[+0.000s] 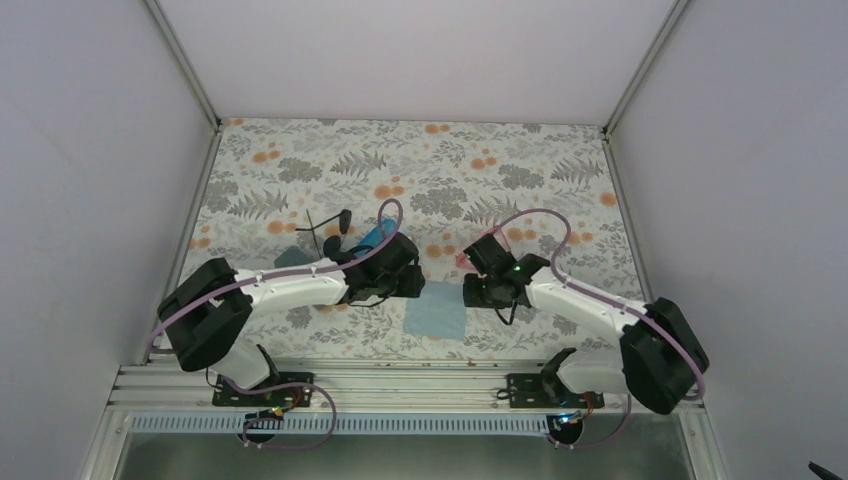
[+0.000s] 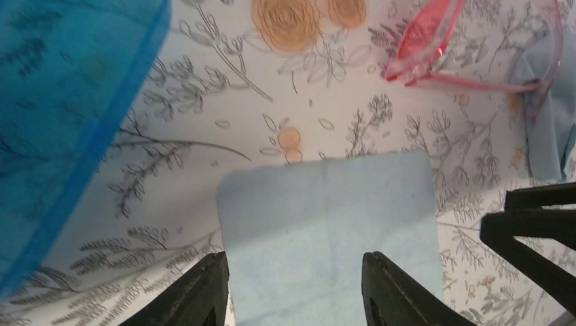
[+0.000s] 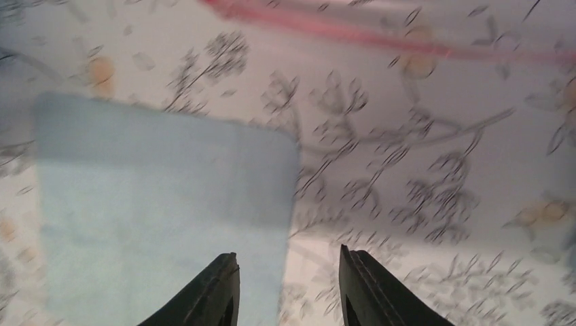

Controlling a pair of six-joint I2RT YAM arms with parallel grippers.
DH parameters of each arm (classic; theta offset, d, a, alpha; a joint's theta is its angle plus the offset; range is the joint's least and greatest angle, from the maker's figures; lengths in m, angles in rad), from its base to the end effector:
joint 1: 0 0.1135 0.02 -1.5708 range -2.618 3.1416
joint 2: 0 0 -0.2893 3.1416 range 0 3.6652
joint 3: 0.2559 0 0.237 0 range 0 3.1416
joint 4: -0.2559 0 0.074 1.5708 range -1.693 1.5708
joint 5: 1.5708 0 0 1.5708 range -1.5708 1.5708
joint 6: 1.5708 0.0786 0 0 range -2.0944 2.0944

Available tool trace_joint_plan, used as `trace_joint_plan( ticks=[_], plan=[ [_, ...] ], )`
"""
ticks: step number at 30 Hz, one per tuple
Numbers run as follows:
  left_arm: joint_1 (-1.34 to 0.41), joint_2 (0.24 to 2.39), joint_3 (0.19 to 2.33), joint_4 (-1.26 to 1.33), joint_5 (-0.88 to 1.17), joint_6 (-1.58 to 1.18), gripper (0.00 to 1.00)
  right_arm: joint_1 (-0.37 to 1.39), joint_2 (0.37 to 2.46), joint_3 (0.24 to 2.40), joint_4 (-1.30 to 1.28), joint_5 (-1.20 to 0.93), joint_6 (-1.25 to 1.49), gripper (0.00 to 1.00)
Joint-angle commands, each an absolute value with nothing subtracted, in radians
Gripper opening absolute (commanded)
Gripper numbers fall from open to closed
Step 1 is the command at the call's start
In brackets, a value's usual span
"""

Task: Organize the sunglasses
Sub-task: Adjust the glasses cleaning cloth at the center of the board, then fold the glasses cleaning cloth at the center of the board.

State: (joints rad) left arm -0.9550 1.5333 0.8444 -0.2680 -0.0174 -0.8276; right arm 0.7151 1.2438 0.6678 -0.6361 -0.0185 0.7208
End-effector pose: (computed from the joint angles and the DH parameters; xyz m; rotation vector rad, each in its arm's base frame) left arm 0.1814 -0.2540 0.1784 0.1626 2.6649 -0.6437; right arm 0.1543 0.1359 0.1700 0.0034 2.8614 0.3612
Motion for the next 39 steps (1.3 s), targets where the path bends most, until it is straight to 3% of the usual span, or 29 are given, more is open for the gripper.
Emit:
trace_joint_plan(
  ticks=[1,17,28,34,39],
  plan=[
    [-0.931,1.563,0.881,-0.299,-0.052,-0.784,0.50,0.694,1.342,0.707,-0.602,0.128,0.673,0.41],
    [-0.917,1.750,0.980,-0.329,-0.052,-0.805,0.36,0.690,1.521,0.762,-0.487,0.125,0.613,0.32],
    [-0.916,1.800,0.994,-0.331,-0.016,-0.775,0.26,0.690,1.560,0.757,-0.475,0.083,0.580,0.12],
    [-0.917,1.808,0.993,-0.330,-0.011,-0.770,0.19,0.690,1.561,0.757,-0.474,0.075,0.572,0.04],
    [-0.916,1.801,1.003,-0.339,-0.034,-0.767,0.12,0.687,1.566,0.763,-0.470,0.089,0.568,0.04]
  ],
)
